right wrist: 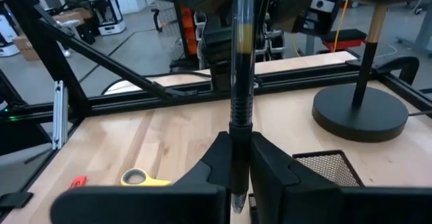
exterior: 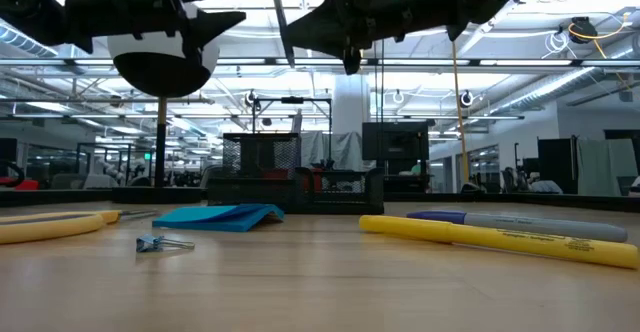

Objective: Pick and place office supplies into organizer
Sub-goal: Put the black pen into the black mesh desk organizer

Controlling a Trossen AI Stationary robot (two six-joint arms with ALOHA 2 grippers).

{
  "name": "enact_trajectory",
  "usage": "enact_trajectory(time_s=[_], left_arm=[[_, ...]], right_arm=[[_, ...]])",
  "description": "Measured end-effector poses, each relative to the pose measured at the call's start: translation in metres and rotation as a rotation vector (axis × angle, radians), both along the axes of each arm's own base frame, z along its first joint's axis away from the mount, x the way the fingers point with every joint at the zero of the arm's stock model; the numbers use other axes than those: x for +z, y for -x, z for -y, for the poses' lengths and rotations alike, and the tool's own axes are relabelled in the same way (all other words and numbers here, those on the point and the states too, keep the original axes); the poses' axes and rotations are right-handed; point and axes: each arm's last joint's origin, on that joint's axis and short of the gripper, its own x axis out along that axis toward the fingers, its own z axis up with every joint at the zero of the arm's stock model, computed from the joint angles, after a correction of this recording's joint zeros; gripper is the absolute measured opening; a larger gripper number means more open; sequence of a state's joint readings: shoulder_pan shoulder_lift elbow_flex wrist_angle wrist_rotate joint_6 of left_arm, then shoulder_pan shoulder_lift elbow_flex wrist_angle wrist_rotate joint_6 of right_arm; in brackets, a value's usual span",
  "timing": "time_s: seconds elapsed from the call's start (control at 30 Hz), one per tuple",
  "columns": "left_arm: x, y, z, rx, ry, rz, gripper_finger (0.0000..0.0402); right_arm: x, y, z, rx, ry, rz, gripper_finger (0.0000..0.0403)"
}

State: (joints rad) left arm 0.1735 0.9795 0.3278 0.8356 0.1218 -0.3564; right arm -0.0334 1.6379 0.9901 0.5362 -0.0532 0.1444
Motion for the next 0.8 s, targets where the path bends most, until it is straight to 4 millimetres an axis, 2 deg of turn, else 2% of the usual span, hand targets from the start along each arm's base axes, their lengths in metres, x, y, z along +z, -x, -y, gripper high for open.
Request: enact_trajectory(time_s=[0.4, 0.8], left_arm=[[0.011, -0.033, 0.009, -0.054, -0.07, -0.024, 0.0209], [0.011, -0.058, 0.013, -0.059, -0.088, -0.059, 0.0209]], right_arm=[[0.002, 0.0, 0.0, -0.001, -0.005, 0.016, 0.0021], [0.001, 0.0, -0.001, -0.001, -0.018, 0.013, 0.0021]])
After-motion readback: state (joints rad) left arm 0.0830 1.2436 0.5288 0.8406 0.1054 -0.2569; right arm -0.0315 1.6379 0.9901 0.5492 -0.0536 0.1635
